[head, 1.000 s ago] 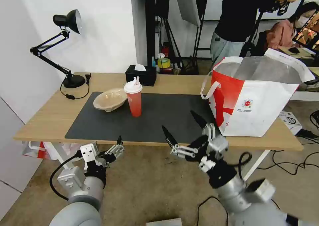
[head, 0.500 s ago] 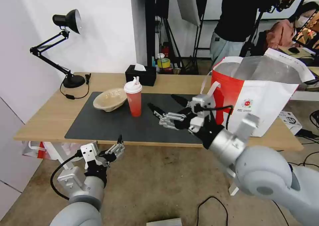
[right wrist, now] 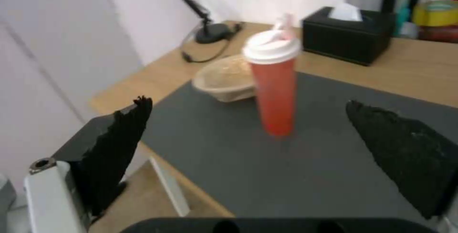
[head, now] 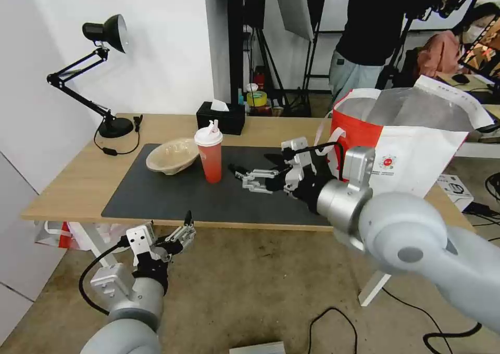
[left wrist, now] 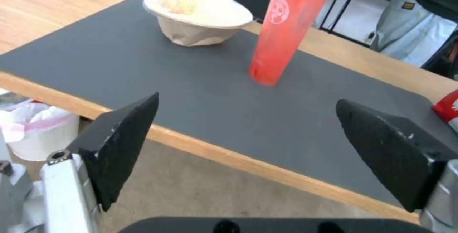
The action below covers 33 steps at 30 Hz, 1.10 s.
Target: Pick up the trash from the table and place it into the takeout bag.
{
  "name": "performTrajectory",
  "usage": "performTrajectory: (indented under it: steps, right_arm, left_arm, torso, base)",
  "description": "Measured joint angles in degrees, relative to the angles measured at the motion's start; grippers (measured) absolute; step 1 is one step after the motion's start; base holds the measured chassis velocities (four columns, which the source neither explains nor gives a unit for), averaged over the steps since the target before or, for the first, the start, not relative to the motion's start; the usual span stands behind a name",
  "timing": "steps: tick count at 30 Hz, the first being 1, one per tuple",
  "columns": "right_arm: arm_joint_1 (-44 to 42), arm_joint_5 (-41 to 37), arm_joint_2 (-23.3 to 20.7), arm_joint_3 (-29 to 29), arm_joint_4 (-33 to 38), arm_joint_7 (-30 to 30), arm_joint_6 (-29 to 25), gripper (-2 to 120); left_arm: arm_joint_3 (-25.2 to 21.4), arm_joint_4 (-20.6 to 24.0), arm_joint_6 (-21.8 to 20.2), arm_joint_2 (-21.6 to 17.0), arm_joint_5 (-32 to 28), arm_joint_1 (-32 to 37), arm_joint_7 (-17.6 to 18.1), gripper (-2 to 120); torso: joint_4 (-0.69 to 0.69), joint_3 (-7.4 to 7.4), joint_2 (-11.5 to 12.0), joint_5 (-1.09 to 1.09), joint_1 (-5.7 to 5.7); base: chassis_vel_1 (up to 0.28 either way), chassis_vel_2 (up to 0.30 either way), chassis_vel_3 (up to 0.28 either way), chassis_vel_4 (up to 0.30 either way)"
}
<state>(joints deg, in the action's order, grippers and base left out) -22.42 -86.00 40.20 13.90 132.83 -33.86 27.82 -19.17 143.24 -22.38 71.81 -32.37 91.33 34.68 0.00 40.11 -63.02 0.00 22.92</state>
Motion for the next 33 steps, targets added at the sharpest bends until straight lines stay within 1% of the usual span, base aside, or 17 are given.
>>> performTrajectory:
  steps: [1,6,10,14,17,22,33]
  right_arm:
    - [0.4,0.0,0.8,0.1,-1.2,-1.2,0.3,100]
    - [1.2,0.2,2.1,0.6,-4.6,-1.9,1.2,100]
    - [2.3,-0.1,3.6,1.2,-8.5,-0.7,2.3,100]
    - [3.3,0.0,4.6,1.6,-10.4,0.0,2.9,100]
    - [5.1,0.2,6.2,2.6,-12.7,0.6,4.1,100]
    - [7.4,1.8,8.7,4.7,-14.5,0.8,5.1,100]
    - [11.3,5.8,12.7,8.9,-18.9,1.7,6.7,100]
  left_arm:
    - [0.0,0.0,0.0,0.0,0.0,-0.3,0.0,100]
    - [0.0,0.0,0.0,0.0,0.0,-0.6,0.0,100]
    - [0.1,0.0,0.0,0.1,0.0,-1.0,0.0,100]
    - [0.2,0.0,0.0,0.3,0.0,-1.1,0.0,100]
    - [0.3,0.0,0.0,0.3,0.0,-1.0,0.0,100]
    - [0.4,0.0,0.0,0.4,0.2,-0.5,0.0,100]
    - [0.6,0.0,-0.1,0.8,0.6,-0.4,0.0,100]
  torso:
    - [0.00,0.00,0.0,0.01,0.00]
    - [0.00,0.00,0.0,0.00,0.01]
    - [0.00,0.00,0.0,0.00,0.00]
    - [0.00,0.00,0.0,0.00,0.00]
    - [0.00,0.00,0.0,0.00,0.01]
    - [0.01,0.00,0.0,0.00,0.00]
    - [0.00,0.00,0.0,0.00,0.00]
  base:
    - [0.000,0.000,0.000,0.000]
    - [0.000,0.000,0.000,0.000]
    - [0.000,0.000,0.000,0.000]
    - [0.000,0.000,0.000,0.000]
    - [0.000,0.000,0.000,0.000]
    - [0.000,0.000,0.000,0.000]
    - [0.000,0.000,0.000,0.000]
